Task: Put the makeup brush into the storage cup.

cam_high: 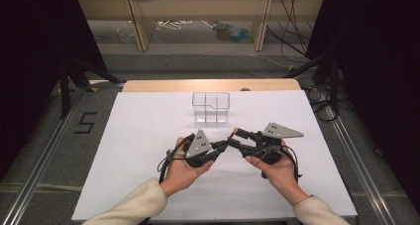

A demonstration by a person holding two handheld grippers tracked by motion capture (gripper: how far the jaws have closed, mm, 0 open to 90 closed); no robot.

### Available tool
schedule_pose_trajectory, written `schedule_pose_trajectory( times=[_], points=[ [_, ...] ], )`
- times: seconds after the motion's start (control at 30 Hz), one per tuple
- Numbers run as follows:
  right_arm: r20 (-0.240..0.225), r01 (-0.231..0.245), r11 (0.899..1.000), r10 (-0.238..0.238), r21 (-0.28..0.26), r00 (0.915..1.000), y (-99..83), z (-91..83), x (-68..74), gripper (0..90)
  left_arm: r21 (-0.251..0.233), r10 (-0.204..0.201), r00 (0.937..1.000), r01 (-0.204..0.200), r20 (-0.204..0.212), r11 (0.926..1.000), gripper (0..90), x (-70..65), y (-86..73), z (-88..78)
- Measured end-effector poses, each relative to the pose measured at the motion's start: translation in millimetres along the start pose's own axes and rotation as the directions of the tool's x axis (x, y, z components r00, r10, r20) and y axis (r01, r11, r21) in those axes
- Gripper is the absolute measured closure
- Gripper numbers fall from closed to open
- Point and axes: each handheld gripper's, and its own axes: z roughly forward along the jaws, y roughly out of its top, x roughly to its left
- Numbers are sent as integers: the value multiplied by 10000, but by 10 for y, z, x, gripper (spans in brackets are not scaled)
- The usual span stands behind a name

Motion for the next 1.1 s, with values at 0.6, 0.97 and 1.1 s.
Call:
schedule_pose_trajectory(
  times=[0.6,0.97,1.1],
  points=[
    [-604,-745,9972,745,25,9954,36,100,-12,841,-175,73,10000,-73,-28,9998,831,8,-4,0],
    [-29,1327,9879,-1329,797,9911,165,72,77,843,-155,602,9971,-595,464,9981,578,-16,-46,-17],
    [28,1874,9744,-1892,1246,9819,206,64,81,843,-131,569,9974,-564,447,9983,446,-21,-86,-62]
  ],
)
